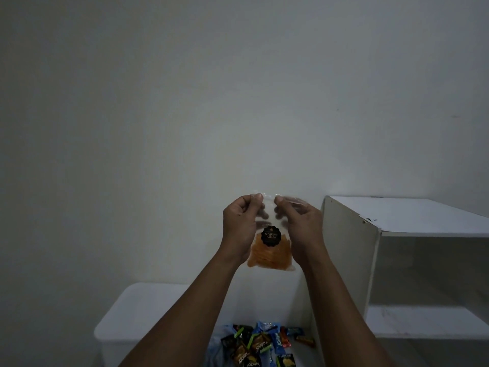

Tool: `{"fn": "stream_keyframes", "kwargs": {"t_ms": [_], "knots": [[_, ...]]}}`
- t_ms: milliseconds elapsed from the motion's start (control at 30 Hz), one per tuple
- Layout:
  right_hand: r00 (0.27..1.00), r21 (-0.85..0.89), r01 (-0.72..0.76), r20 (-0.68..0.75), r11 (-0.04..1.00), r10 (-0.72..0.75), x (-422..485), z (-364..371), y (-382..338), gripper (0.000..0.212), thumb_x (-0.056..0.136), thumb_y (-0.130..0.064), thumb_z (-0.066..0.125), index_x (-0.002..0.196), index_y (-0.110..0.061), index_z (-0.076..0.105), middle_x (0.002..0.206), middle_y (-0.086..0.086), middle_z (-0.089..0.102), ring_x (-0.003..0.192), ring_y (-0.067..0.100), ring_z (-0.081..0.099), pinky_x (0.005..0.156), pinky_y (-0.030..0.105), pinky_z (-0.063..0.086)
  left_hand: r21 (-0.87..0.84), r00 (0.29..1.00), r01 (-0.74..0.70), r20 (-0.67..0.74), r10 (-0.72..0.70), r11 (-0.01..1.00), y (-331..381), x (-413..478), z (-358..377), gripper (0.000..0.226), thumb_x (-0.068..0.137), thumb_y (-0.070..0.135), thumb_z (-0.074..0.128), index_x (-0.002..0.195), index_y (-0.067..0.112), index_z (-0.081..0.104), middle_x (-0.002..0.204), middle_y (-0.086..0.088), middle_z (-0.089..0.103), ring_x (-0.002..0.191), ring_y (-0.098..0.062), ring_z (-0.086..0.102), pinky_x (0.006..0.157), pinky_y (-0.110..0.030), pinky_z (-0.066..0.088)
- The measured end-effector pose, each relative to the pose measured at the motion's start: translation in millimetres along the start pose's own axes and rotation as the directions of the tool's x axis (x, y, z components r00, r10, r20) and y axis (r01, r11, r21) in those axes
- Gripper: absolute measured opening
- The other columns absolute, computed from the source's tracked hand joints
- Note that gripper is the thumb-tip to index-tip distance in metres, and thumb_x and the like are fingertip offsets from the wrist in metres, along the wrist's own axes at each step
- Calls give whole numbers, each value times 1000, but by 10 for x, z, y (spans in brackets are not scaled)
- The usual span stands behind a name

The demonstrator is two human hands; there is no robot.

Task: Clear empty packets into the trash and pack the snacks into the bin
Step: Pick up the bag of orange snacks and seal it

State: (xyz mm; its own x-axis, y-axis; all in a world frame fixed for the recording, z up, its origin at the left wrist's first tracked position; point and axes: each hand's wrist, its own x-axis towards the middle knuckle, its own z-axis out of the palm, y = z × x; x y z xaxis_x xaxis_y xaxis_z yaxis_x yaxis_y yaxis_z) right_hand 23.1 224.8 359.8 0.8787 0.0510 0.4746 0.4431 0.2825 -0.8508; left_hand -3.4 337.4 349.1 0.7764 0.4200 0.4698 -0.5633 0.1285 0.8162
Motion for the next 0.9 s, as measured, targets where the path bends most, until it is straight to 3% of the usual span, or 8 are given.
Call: {"fn": "stream_keyframes", "kwargs": {"t_ms": [167, 300, 567, 733, 900], "knots": [[999, -49, 27, 45, 998, -25, -17, 13, -17, 13, 88, -25, 73, 89, -12, 76, 71, 1, 71, 65, 10, 62, 65, 26, 47, 60, 1000, -5, 27, 3, 998, 30, 6, -8, 14, 94, 21, 64, 91, 8, 70, 73, -3, 63, 68, -11, 63, 66, -29, 55], [1000, 5, -7, 1, 1000, 7, -18, 29, -2, 11, 89, -21, 71, 84, -12, 74, 70, 1, 69, 66, 11, 61, 67, 33, 48, 41, 1000, 9, -11, -9, 999, 31, 43, -30, 14, 96, 21, 62, 95, 8, 68, 72, -6, 60, 66, -11, 60, 62, -25, 53], [999, -64, 46, -1, 997, -46, -45, 58, 27, 16, 92, -27, 69, 82, -16, 75, 69, 0, 68, 66, 8, 61, 67, 28, 49, 37, 999, 39, 23, -40, 999, 36, 42, -42, 12, 90, 22, 71, 94, 11, 73, 78, -4, 66, 68, -13, 61, 65, -29, 53], [996, 12, 46, -75, 999, -45, -69, 100, 43, 20, 96, -25, 63, 81, -17, 74, 68, -1, 67, 68, 12, 63, 70, 33, 51, 17, 997, 60, -39, -59, 998, 65, 59, -47, 6, 89, 20, 72, 88, 14, 70, 76, -3, 66, 65, -14, 61, 60, -28, 52], [993, 2, 78, -87, 997, -78, -79, 107, 40, 20, 96, -26, 63, 80, -21, 76, 70, 0, 69, 70, 12, 64, 72, 34, 51, 4, 996, 81, 35, -82, 997, 101, 74, -67, 9, 85, 22, 76, 89, 14, 74, 77, -4, 69, 68, -17, 61, 65, -32, 51]]}}
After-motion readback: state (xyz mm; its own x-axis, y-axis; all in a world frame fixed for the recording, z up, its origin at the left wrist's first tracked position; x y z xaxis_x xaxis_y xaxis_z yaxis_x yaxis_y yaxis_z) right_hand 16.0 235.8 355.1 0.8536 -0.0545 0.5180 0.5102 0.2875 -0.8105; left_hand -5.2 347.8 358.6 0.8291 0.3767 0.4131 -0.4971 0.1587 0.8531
